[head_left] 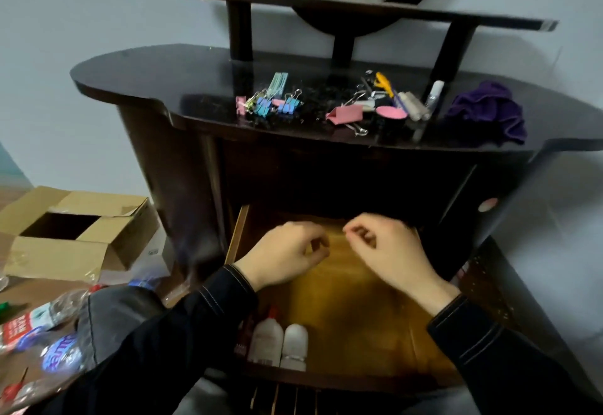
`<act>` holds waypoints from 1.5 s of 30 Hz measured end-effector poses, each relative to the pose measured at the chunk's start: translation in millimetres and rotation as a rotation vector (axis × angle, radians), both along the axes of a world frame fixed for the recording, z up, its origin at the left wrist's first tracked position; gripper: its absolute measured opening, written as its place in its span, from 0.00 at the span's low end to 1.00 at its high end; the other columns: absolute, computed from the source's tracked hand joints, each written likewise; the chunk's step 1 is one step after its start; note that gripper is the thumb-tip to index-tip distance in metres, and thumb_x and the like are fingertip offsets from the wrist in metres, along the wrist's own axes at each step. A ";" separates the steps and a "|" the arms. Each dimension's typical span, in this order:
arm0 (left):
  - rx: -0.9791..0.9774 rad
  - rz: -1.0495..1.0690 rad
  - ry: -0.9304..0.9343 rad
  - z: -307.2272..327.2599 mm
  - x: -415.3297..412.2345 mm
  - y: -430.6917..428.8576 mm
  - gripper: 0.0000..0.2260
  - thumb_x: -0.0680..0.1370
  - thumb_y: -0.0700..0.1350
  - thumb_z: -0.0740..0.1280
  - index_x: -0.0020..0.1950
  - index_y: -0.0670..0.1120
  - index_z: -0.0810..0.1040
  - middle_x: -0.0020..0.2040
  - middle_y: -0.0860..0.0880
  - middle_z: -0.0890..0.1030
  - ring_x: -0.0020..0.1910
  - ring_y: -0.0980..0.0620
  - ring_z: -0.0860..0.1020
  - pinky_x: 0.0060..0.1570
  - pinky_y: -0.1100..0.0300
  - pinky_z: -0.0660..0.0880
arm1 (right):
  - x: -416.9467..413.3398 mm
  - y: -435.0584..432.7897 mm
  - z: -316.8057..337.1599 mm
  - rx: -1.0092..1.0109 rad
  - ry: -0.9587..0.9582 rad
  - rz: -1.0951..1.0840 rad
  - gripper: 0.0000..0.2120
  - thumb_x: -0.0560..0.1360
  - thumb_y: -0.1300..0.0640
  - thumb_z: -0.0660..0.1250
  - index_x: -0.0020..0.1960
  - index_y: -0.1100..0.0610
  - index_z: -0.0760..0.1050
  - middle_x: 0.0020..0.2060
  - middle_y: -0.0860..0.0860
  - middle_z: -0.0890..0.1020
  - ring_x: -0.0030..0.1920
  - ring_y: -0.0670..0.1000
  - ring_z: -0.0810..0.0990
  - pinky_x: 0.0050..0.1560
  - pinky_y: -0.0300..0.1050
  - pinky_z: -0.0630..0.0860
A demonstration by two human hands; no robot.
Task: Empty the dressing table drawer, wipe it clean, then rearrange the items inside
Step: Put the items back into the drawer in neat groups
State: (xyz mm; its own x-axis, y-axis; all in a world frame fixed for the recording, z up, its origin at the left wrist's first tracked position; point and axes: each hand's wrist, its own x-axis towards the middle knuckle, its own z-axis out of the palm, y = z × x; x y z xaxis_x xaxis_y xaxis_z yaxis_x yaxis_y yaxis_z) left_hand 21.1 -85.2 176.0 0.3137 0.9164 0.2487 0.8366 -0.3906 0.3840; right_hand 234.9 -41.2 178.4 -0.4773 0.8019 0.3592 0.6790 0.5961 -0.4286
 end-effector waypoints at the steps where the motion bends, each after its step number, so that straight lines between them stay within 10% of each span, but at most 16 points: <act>1: 0.082 -0.026 -0.061 20.2 5.0 0.5 0.07 0.79 0.50 0.66 0.54 0.50 0.80 0.50 0.54 0.82 0.49 0.54 0.79 0.49 0.54 0.77 | 4.6 3.1 23.5 0.108 0.091 -0.009 0.04 0.80 0.49 0.65 0.52 0.43 0.78 0.45 0.37 0.80 0.46 0.37 0.79 0.43 0.27 0.71; 6: 0.420 -0.040 -0.281 108.6 28.5 17.6 0.03 0.77 0.47 0.67 0.48 0.51 0.80 0.41 0.55 0.80 0.39 0.60 0.75 0.40 0.60 0.74 | 18.5 45.5 111.2 0.544 0.118 -0.190 0.10 0.78 0.53 0.65 0.57 0.47 0.79 0.52 0.44 0.79 0.52 0.47 0.75 0.46 0.38 0.71; 16: 0.435 0.120 -0.080 162.9 15.2 122.8 0.11 0.74 0.49 0.73 0.53 0.47 0.80 0.49 0.49 0.75 0.50 0.46 0.75 0.51 0.51 0.74 | 17.2 101.6 122.4 0.292 0.024 -0.131 0.17 0.79 0.50 0.66 0.65 0.36 0.77 0.57 0.38 0.75 0.65 0.49 0.72 0.57 0.45 0.72; 22: 0.286 0.054 0.070 157.1 4.0 143.3 0.08 0.76 0.52 0.69 0.50 0.50 0.81 0.46 0.51 0.75 0.48 0.49 0.76 0.48 0.55 0.74 | 23.2 128.8 153.1 0.123 0.333 -0.214 0.08 0.80 0.54 0.67 0.57 0.47 0.81 0.49 0.41 0.80 0.48 0.46 0.82 0.50 0.45 0.79; 32: 0.337 0.040 -0.002 149.2 0.9 150.4 0.08 0.76 0.53 0.67 0.51 0.52 0.80 0.46 0.54 0.74 0.48 0.53 0.75 0.49 0.57 0.75 | -29.2 186.8 206.6 -0.035 -0.415 -0.377 0.09 0.76 0.57 0.69 0.56 0.56 0.77 0.51 0.53 0.83 0.49 0.56 0.82 0.46 0.48 0.76; 45: 0.603 0.207 -0.252 158.6 4.5 143.3 0.02 0.74 0.41 0.66 0.43 0.48 0.77 0.41 0.53 0.75 0.40 0.53 0.74 0.38 0.58 0.72 | -19.5 191.5 209.0 0.074 -0.230 -0.359 0.05 0.77 0.51 0.64 0.48 0.48 0.80 0.43 0.45 0.82 0.43 0.49 0.79 0.42 0.46 0.73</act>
State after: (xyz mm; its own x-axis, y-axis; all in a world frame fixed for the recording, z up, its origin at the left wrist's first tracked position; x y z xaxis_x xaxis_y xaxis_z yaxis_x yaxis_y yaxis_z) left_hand 25.6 58.1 334.6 0.0123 0.6300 0.7765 0.8307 -0.4387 0.3428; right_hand 215.3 150.2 387.4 -0.2477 0.9077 0.3389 0.9217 0.3285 -0.2064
